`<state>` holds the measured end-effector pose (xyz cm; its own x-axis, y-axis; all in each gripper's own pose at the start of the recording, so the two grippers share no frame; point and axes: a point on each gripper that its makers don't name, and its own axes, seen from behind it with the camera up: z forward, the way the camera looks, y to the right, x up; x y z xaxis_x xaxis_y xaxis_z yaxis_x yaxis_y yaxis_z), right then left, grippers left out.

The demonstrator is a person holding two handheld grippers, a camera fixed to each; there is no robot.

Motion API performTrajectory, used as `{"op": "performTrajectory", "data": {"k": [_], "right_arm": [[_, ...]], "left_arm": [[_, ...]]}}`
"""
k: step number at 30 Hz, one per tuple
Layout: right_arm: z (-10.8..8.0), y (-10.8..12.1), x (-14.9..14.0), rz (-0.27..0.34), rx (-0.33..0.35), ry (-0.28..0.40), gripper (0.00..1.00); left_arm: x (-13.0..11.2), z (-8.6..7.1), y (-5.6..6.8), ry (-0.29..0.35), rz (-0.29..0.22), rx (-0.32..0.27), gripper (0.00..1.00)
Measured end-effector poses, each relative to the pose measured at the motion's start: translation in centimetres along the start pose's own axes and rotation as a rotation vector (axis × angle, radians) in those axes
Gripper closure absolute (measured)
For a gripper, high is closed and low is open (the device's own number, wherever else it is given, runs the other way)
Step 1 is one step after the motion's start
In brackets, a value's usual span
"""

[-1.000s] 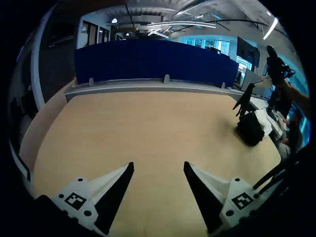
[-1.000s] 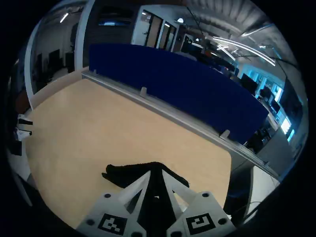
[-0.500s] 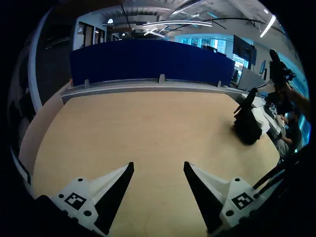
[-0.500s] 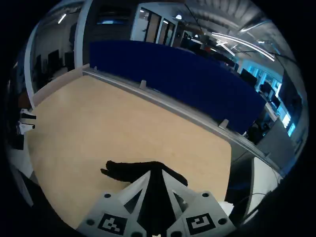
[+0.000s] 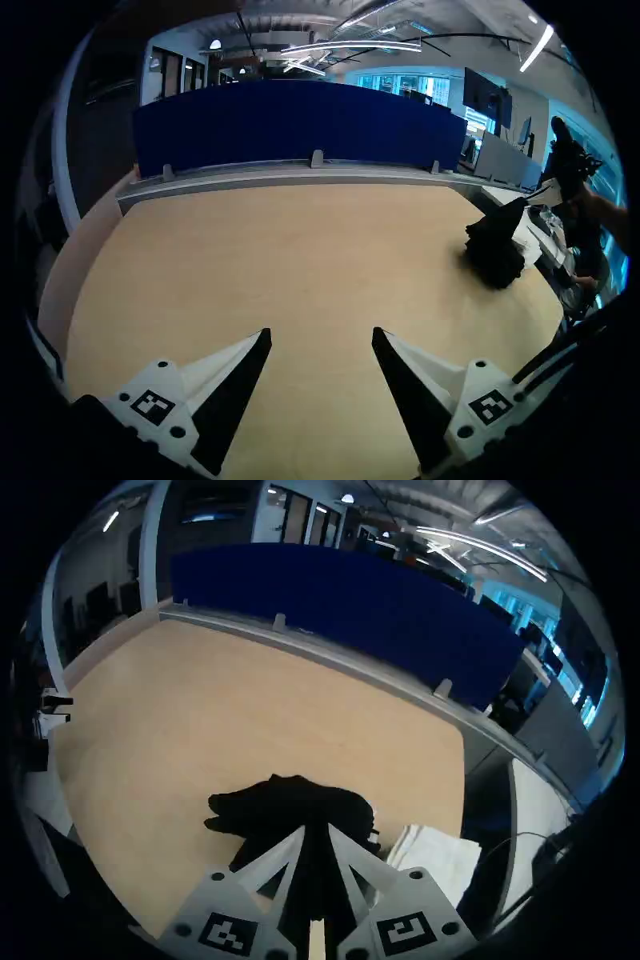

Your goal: Fold towel

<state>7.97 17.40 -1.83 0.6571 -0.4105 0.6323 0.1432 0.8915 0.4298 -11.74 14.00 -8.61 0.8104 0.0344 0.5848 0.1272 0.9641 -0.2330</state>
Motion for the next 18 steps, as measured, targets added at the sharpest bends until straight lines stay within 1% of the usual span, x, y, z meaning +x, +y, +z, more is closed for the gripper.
{"op": "performTrajectory", "data": {"k": [9,18], "right_arm": [[0.2,0.7,-6.2,0.037,-0.035,-0.083,0.95],[1.1,1.0,-11.2,0.119,-0.065,-0.133,0.95]], "left_arm": [[-0.2,0.1,0.4,-0.005,0.011,-0.004,0.06],[-0.3,-0.2,0.6,-0.007,0.016,0.0,0.06]]}}
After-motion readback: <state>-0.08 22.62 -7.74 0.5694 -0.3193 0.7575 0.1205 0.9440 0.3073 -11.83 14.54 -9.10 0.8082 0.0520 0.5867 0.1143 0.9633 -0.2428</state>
